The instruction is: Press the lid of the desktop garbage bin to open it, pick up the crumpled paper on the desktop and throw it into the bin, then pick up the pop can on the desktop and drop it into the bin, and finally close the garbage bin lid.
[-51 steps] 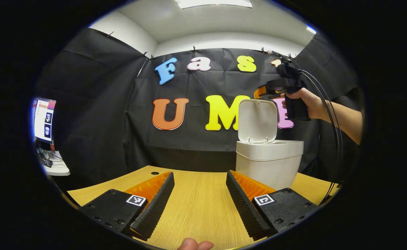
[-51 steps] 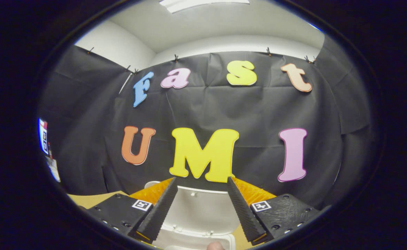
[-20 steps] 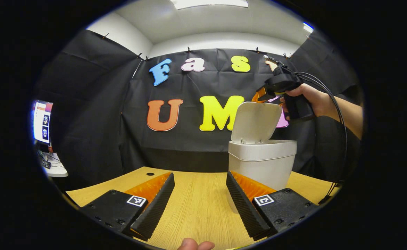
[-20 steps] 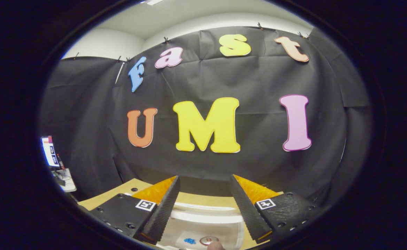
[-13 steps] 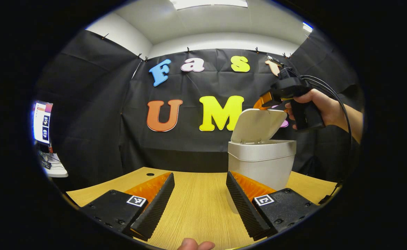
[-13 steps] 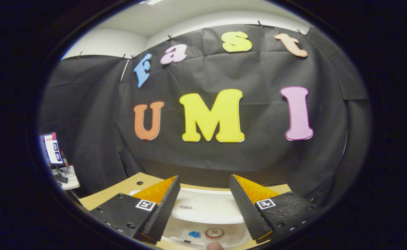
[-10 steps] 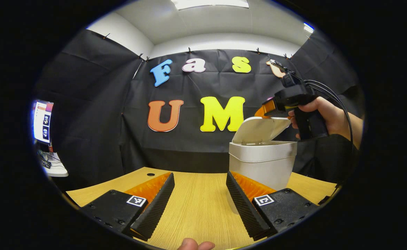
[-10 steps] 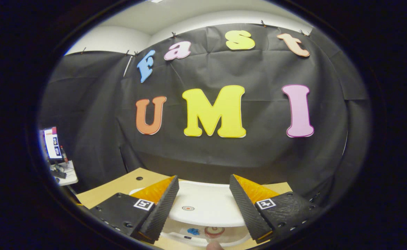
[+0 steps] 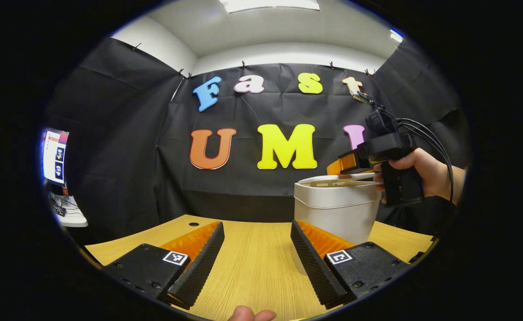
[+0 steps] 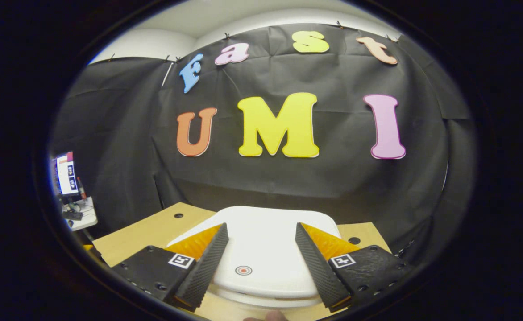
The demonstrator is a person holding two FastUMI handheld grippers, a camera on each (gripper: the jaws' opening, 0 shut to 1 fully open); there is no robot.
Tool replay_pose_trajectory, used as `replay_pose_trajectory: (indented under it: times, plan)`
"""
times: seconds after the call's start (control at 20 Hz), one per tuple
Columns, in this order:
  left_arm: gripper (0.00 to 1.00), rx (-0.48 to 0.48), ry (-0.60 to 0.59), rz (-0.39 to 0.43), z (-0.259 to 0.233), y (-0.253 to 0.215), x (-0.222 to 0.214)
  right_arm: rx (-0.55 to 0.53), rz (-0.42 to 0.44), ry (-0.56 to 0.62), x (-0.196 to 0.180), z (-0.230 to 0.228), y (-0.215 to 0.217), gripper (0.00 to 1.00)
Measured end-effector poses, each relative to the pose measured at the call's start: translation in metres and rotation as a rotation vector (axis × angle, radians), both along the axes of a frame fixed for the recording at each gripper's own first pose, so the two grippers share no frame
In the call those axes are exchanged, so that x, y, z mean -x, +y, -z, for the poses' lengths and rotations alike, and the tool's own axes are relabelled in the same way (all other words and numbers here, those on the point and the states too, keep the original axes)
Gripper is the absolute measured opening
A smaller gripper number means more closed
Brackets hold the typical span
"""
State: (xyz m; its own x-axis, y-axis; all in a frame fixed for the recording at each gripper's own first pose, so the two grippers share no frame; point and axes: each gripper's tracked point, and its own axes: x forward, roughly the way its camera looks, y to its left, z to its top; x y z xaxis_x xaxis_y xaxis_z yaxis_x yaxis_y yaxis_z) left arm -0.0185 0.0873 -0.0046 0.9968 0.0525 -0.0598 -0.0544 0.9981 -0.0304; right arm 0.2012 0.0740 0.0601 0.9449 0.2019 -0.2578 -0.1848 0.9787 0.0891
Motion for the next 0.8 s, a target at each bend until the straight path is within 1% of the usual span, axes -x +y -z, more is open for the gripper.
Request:
replay_pose_trajectory:
  times: [0.1, 0.25, 0.4, 0.5, 0.6, 0.7, 0.8]
  plan:
    - [0.96, -0.009, 0.002, 0.004, 0.001, -0.003, 0.000, -0.010, 0.001, 0.004, 0.001, 0.004, 0.000, 0.95]
    - [0.96, -0.021, 0.001, 0.004, 0.002, -0.003, 0.000, 0.005, -0.001, -0.002, 0.003, 0.009, 0.000, 0.95]
    - [0.96, -0.017, 0.006, 0.003, 0.004, -0.003, -0.001, 0.002, 0.009, -0.031, 0.004, 0.010, 0.001, 0.95]
    - [0.96, -0.019, 0.008, 0.002, 0.006, -0.003, -0.002, 0.006, 0.035, -0.044, 0.005, 0.015, -0.001, 0.96]
    - [0.97, -0.020, 0.015, 0.002, 0.008, -0.004, -0.003, 0.042, 0.055, -0.041, 0.007, 0.019, -0.001, 0.97]
    - [0.96, -0.014, 0.019, 0.007, 0.009, -0.006, -0.004, 0.007, 0.072, -0.035, 0.008, 0.025, -0.003, 0.98]
    - [0.96, -0.021, 0.021, 0.011, 0.011, -0.009, -0.004, 0.009, 0.086, -0.083, 0.008, 0.022, -0.006, 0.97]
